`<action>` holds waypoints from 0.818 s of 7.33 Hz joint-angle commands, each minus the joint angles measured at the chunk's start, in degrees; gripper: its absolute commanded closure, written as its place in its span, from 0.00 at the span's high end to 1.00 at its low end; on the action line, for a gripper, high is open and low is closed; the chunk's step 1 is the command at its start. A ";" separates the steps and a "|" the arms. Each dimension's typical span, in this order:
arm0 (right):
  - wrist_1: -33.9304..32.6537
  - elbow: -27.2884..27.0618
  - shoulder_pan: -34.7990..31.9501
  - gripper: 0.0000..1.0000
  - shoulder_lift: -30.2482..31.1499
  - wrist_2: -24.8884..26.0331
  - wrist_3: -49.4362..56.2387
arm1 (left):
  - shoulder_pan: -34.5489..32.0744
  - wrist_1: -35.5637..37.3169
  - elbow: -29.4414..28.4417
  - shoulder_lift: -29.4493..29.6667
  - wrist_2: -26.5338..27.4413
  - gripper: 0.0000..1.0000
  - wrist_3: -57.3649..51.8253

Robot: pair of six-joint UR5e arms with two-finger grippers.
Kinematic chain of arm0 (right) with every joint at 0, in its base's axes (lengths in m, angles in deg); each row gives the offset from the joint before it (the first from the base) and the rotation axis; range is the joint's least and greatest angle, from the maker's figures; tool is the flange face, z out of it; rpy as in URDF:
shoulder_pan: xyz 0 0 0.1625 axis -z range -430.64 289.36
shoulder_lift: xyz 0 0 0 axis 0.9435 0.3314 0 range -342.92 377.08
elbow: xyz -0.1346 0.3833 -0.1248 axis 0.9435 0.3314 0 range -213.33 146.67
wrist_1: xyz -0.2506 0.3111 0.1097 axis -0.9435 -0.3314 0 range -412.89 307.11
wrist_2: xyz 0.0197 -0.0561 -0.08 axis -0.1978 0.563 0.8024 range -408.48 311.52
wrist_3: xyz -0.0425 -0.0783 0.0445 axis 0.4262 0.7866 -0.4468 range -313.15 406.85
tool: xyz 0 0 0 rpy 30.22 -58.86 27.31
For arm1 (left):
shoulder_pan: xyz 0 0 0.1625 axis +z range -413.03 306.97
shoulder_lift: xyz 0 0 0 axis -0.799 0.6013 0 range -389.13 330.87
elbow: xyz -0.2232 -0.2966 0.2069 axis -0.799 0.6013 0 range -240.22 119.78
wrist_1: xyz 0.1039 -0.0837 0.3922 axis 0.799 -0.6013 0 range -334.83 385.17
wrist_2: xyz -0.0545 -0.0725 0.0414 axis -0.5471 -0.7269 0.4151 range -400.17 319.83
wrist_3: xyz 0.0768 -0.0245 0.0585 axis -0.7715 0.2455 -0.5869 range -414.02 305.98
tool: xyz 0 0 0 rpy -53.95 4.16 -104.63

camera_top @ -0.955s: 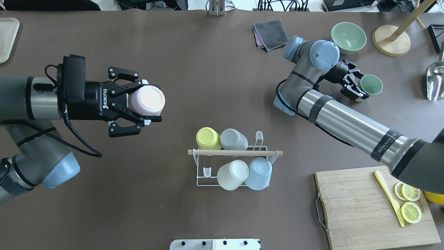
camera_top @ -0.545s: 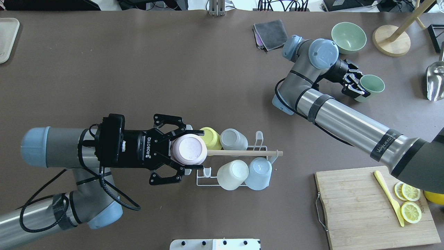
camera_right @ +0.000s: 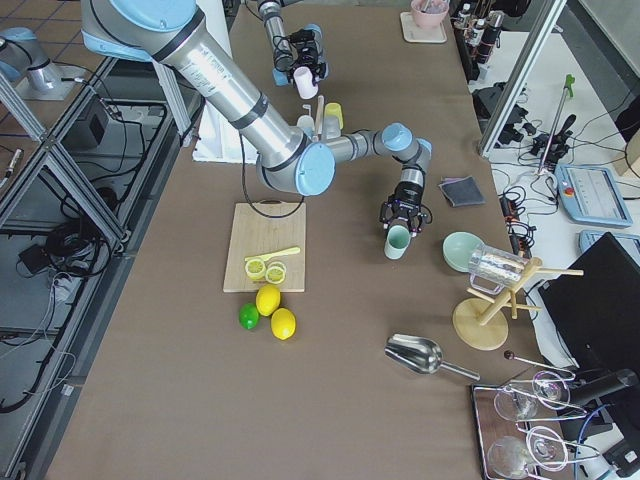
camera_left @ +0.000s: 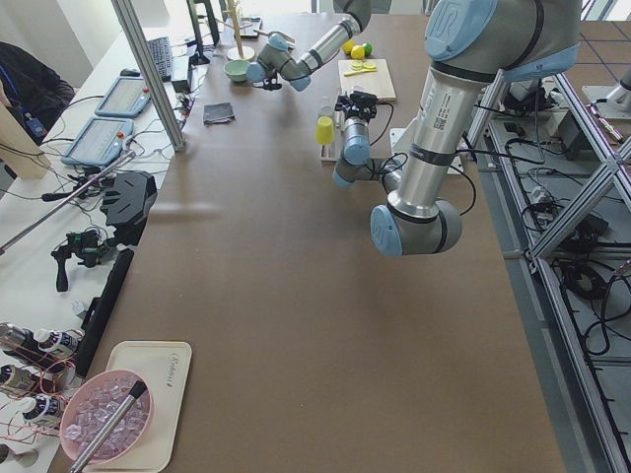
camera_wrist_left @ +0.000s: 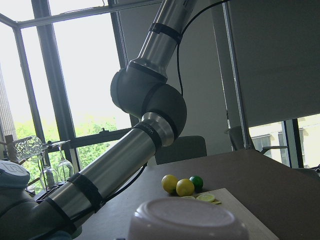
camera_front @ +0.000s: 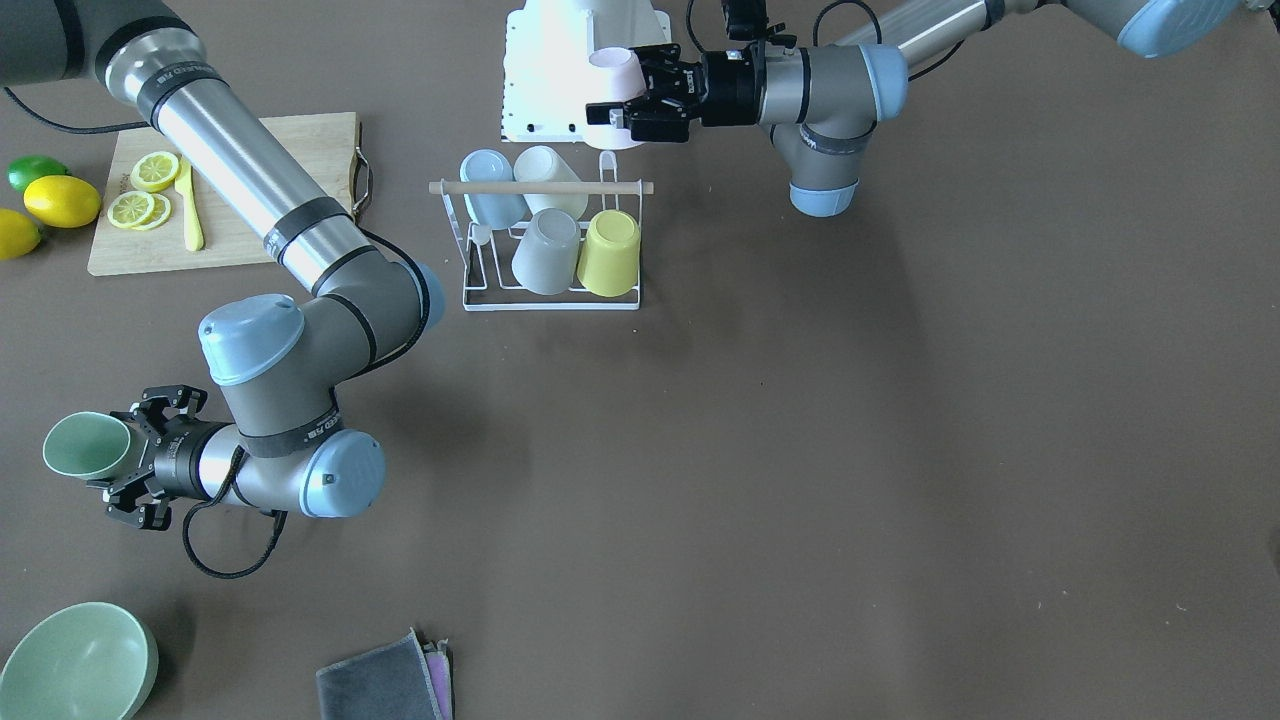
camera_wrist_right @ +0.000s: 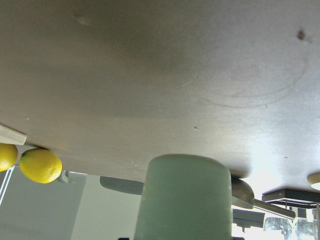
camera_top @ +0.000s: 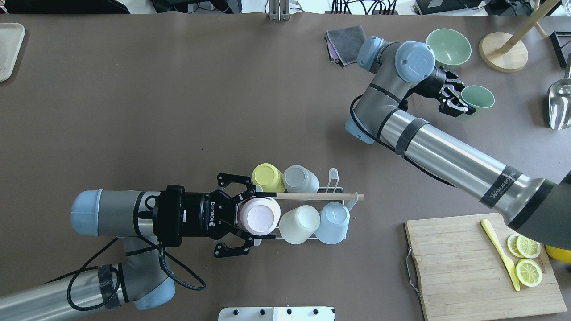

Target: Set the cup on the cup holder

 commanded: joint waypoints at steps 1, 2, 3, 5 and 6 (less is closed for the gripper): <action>-0.14 -10.08 -1.00 0.57 2.53 -0.05 -0.08 | 1.09 -0.66 -2.63 0.75 0.10 0.26 -3.25; 0.82 -13.17 -1.79 0.57 2.70 -1.44 -0.77 | 1.88 -0.66 -3.34 0.76 0.10 0.26 -3.27; 4.74 -14.50 -3.28 0.57 3.66 -6.94 -1.56 | 2.24 -0.66 -3.69 0.76 0.10 0.26 -3.27; 13.09 -16.18 -6.09 0.57 4.03 -14.52 -4.54 | 2.33 -0.57 -4.05 0.76 0.10 0.28 -3.27; 17.57 -16.71 -8.28 0.57 4.37 -18.38 -5.34 | 2.33 -0.49 -4.05 0.76 0.18 0.29 -3.27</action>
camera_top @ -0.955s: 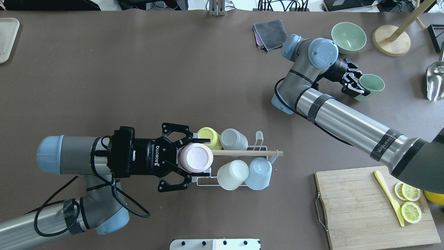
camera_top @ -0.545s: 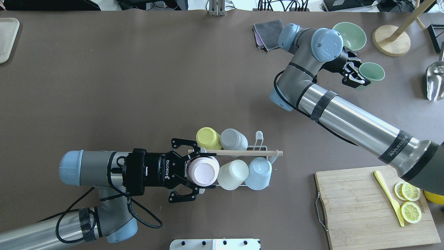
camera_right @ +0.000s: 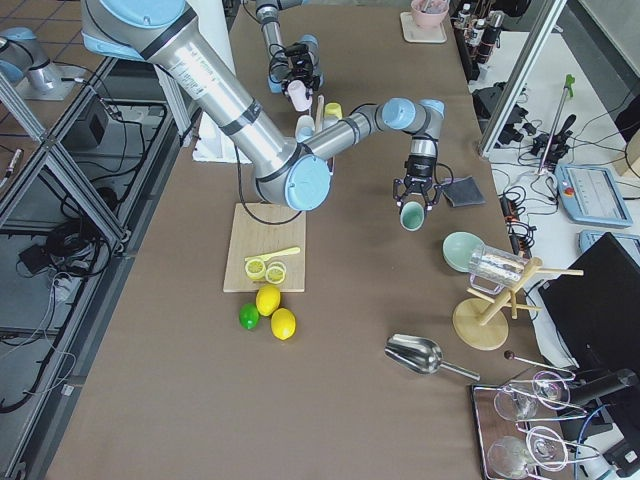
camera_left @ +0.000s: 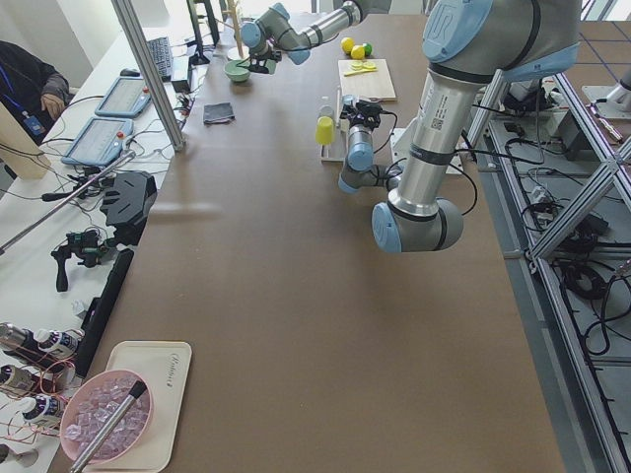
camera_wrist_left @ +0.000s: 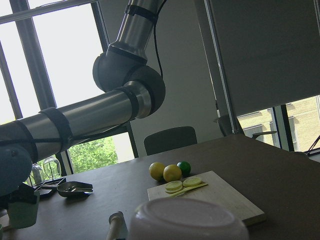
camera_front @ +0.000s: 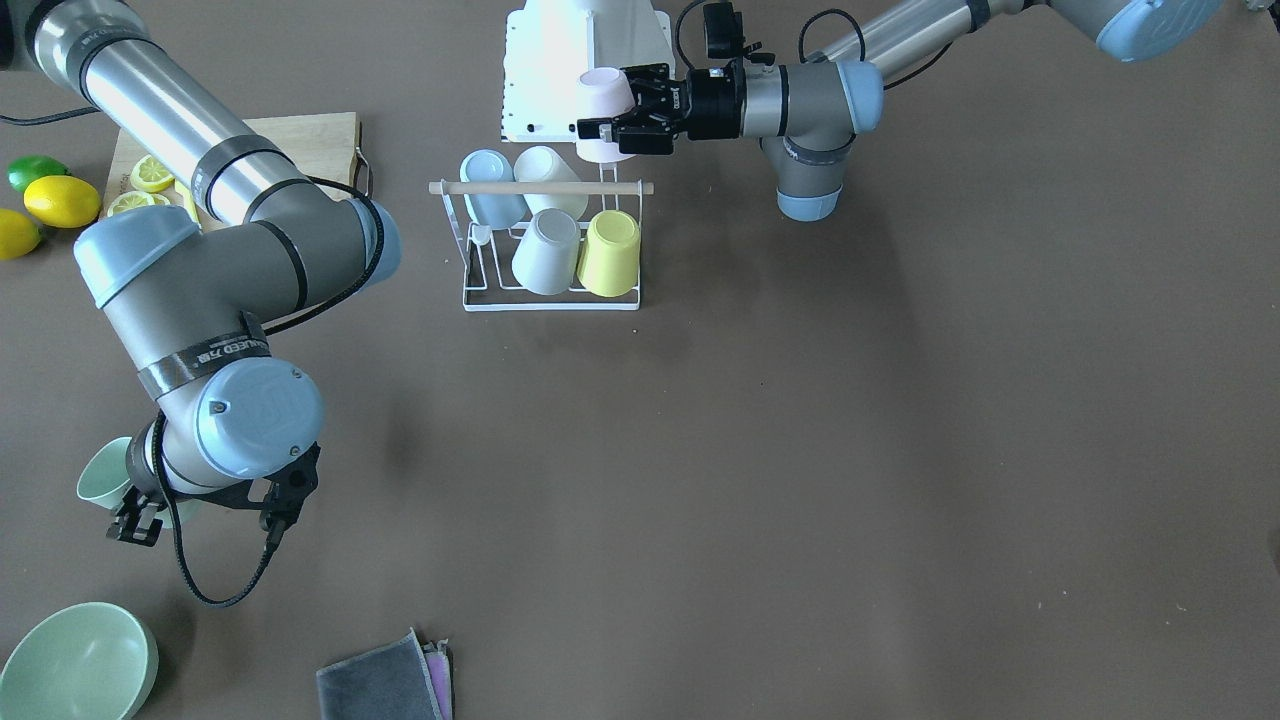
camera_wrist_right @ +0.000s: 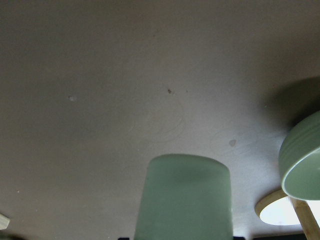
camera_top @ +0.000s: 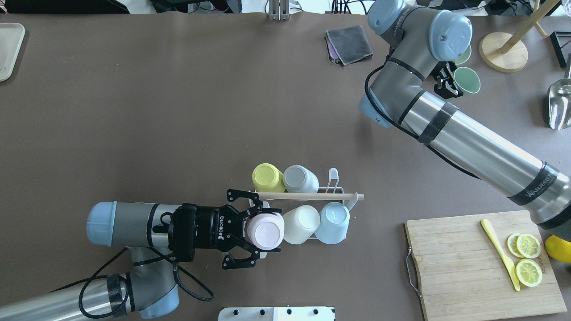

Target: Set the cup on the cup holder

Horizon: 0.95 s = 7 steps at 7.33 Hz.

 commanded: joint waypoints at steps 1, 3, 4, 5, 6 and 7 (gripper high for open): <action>10.27 -4.27 -4.82 0.58 4.12 -12.24 -1.50 | 0.05 0.10 -0.13 0.00 0.07 0.30 -0.01; 12.51 -15.25 -6.68 0.59 9.94 -21.24 -3.15 | 0.05 0.19 -0.30 0.44 0.07 0.33 -0.01; 12.78 -18.34 -7.30 0.59 11.17 -25.80 -7.60 | 0.05 0.19 -0.30 0.62 0.15 0.98 0.08; 16.78 -20.19 -7.39 0.59 11.71 -29.42 -13.74 | -0.04 0.10 -0.30 0.62 0.76 0.99 0.08; 24.39 -20.13 -7.65 0.59 13.19 -34.32 -19.89 | -0.13 0.10 -0.13 0.53 0.77 0.99 0.17; 33.26 -20.13 -7.83 0.59 14.95 -37.24 -26.57 | -0.30 -0.34 -0.04 0.53 1.73 0.99 0.25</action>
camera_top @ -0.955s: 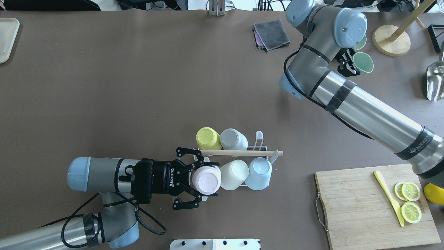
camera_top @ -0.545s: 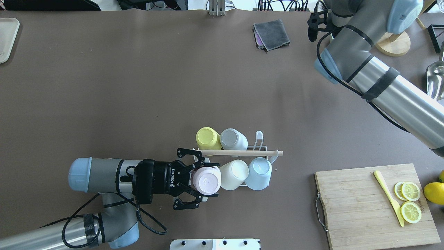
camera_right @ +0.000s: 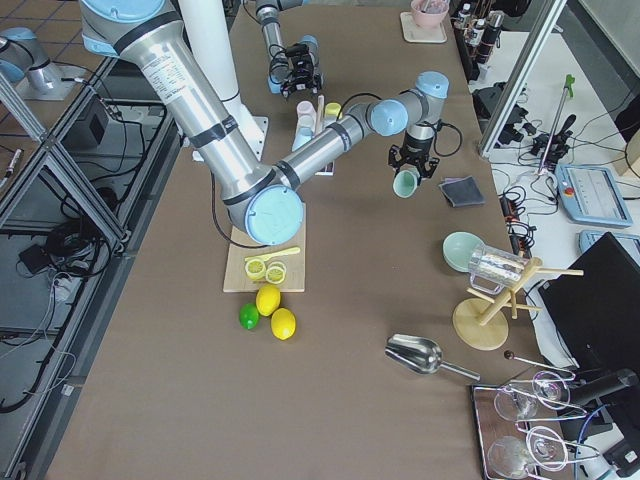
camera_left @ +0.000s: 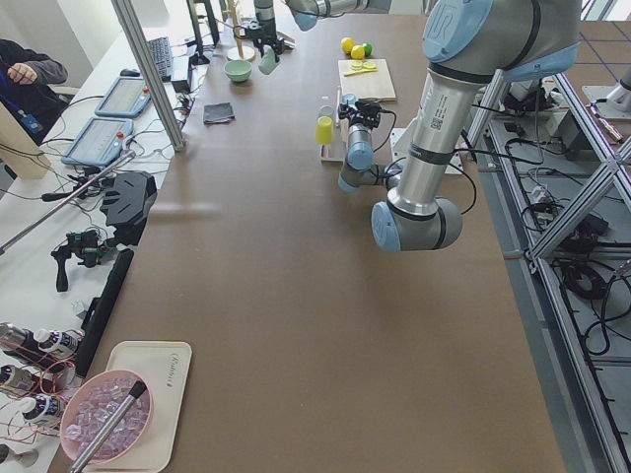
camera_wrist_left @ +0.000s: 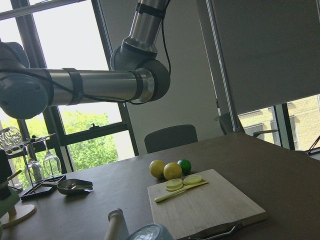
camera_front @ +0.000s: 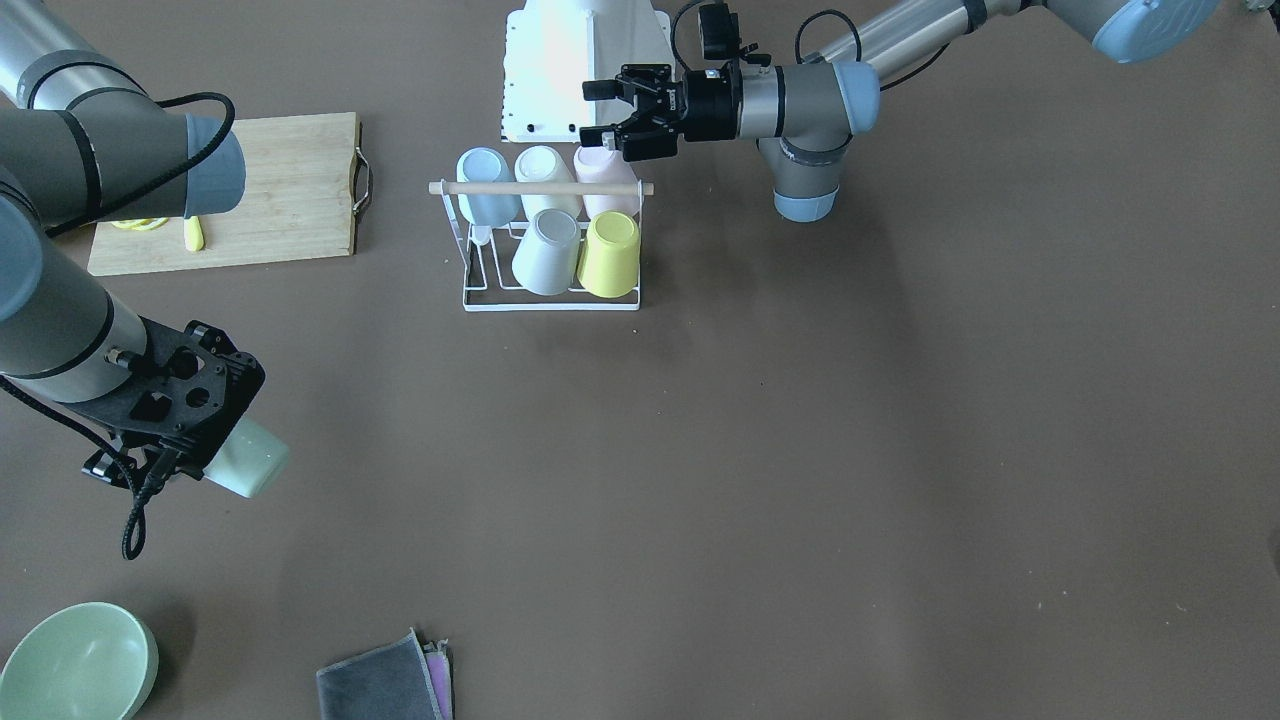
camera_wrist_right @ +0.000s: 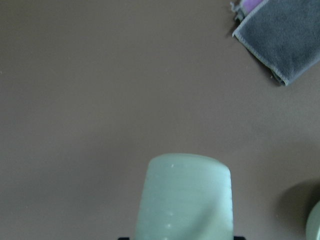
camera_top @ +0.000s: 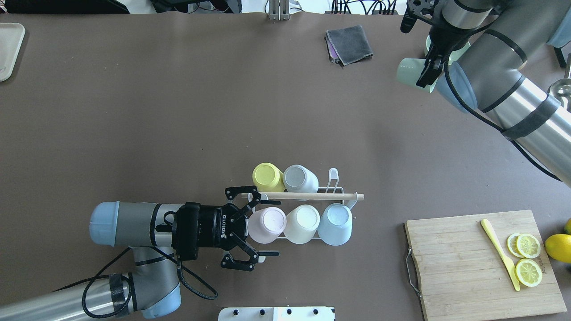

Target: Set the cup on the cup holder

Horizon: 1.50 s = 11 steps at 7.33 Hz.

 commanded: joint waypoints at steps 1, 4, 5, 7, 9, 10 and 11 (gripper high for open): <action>18.25 -0.32 -0.36 0.59 3.71 -6.85 -14.62 | -0.26 -0.34 0.12 -0.02 1.41 0.99 0.27; 38.92 0.12 -0.36 0.58 5.92 -8.28 -28.44 | -1.92 0.09 1.52 -0.71 1.50 0.99 0.71; 48.04 0.55 -0.36 0.58 7.49 -8.11 -34.06 | -3.67 2.62 3.01 -1.68 1.24 0.99 0.71; 61.60 3.09 -0.18 0.58 8.21 -6.88 -42.25 | -7.97 18.90 12.90 -6.67 1.07 0.99 0.63; 71.99 4.25 0.95 0.57 8.12 -3.11 -46.91 | -13.50 38.23 23.19 -12.38 0.98 0.99 0.36; 78.82 4.34 4.01 0.57 8.47 1.95 -51.12 | -15.62 46.94 24.37 -14.41 1.07 0.99 0.19; 84.63 4.34 9.26 0.57 9.61 9.66 -51.86 | -16.95 56.08 24.38 -14.95 1.07 0.99 0.19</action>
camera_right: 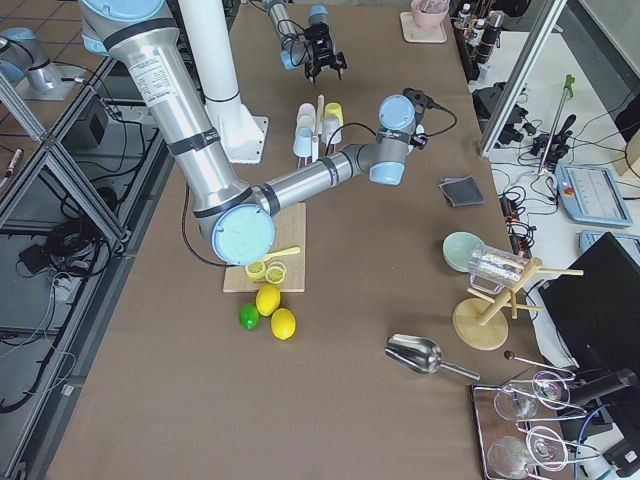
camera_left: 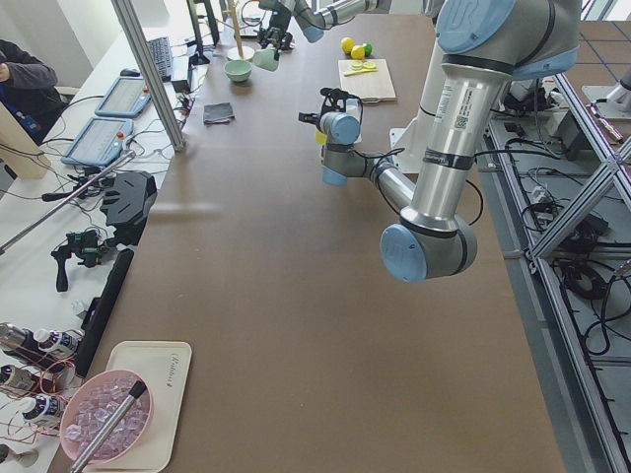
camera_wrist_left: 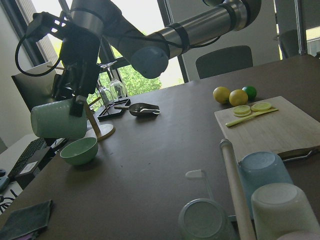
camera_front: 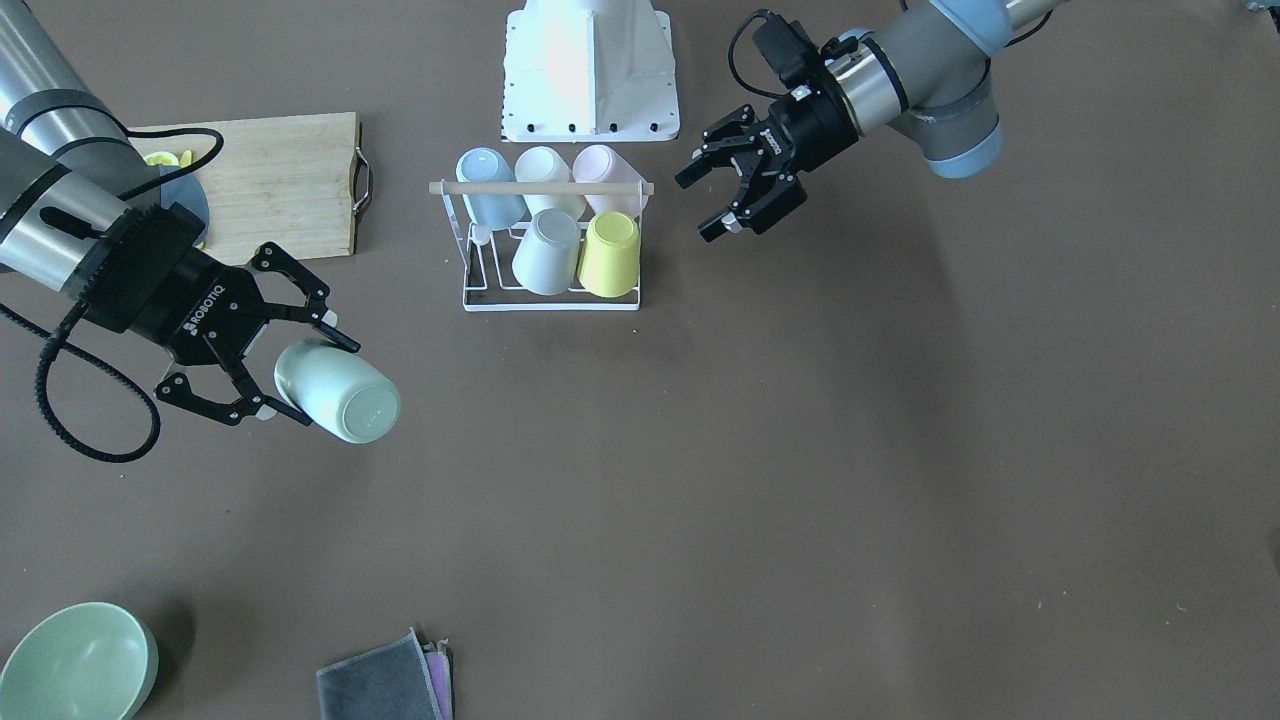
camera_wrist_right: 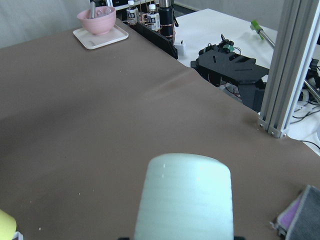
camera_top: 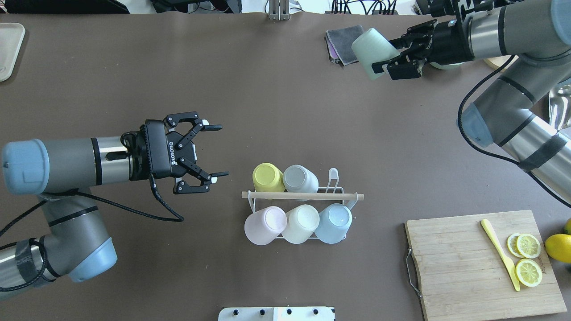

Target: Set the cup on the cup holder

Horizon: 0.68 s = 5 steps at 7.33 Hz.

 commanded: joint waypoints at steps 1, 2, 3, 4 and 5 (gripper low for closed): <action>9.01 0.00 7.53 0.57 1.30 10.33 -2.62 | -4.95 23.21 1.25 -1.47 0.02 0.99 -0.26; 11.63 0.09 9.64 0.57 2.26 10.62 -2.54 | -7.59 34.04 1.86 -1.47 -0.07 0.99 -0.26; 17.32 0.09 10.27 0.57 4.27 11.58 -2.62 | -9.88 42.85 2.30 -1.47 0.02 0.99 -0.26; 23.12 0.26 10.19 0.57 6.38 11.58 -2.63 | -13.04 52.16 2.39 -1.47 0.02 0.99 -0.26; 30.14 3.40 10.88 0.57 6.66 11.24 -2.36 | -16.90 62.00 2.57 -1.47 0.02 0.99 -0.26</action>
